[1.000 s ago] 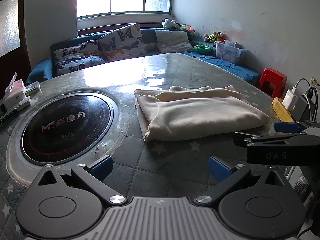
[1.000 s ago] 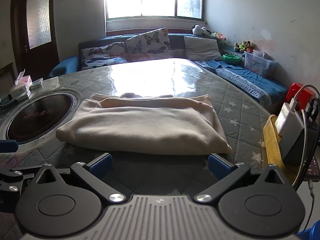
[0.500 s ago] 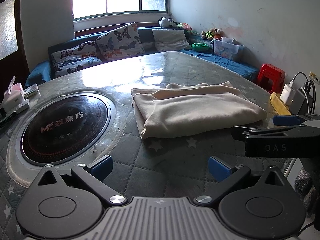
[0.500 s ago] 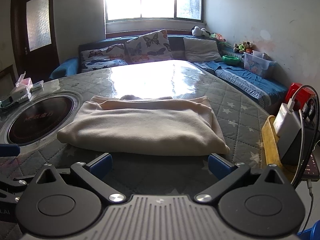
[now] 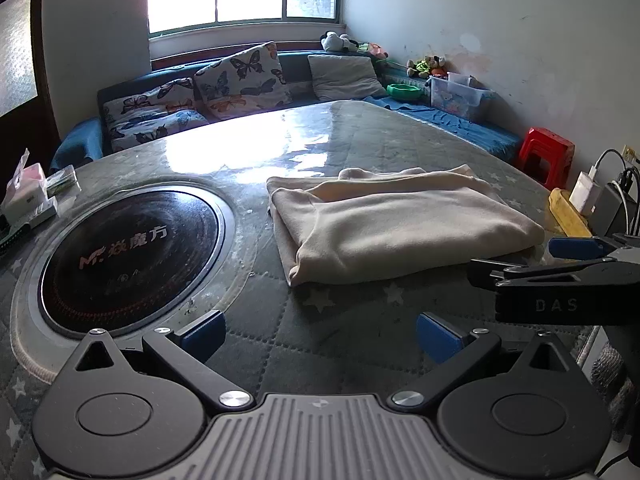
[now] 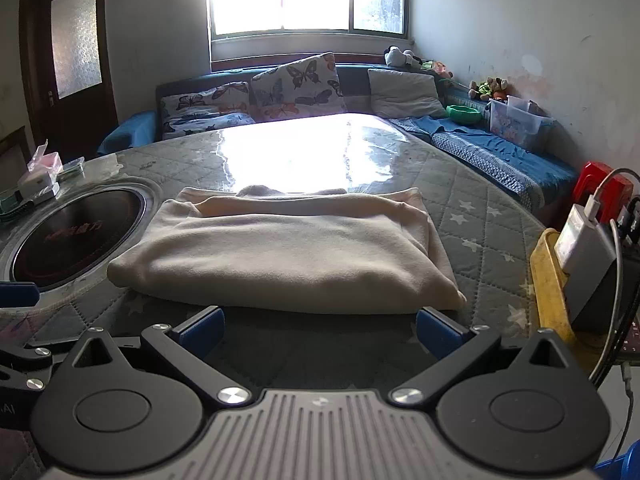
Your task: Fold clothes
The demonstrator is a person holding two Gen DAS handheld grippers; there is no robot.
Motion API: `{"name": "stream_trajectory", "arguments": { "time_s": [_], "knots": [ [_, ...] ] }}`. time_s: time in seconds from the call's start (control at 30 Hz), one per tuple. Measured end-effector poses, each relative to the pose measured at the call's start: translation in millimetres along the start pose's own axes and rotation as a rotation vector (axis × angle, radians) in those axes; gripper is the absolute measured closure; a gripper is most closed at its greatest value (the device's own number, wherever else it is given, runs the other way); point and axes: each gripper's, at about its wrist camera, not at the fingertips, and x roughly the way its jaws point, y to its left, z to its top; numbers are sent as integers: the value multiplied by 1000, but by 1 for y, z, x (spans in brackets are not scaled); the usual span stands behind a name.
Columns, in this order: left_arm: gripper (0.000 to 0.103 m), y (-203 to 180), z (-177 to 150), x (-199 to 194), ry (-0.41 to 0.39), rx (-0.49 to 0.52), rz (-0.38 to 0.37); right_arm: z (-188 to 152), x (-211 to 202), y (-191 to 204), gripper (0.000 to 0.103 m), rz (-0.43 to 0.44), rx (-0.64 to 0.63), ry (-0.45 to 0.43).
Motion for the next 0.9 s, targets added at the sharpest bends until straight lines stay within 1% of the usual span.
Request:
{"name": "stream_trajectory", "arguments": {
  "time_s": [0.9],
  "knots": [
    [0, -3, 14, 17, 15, 40, -17, 10, 19, -2, 0, 9, 5, 23]
  ]
}}
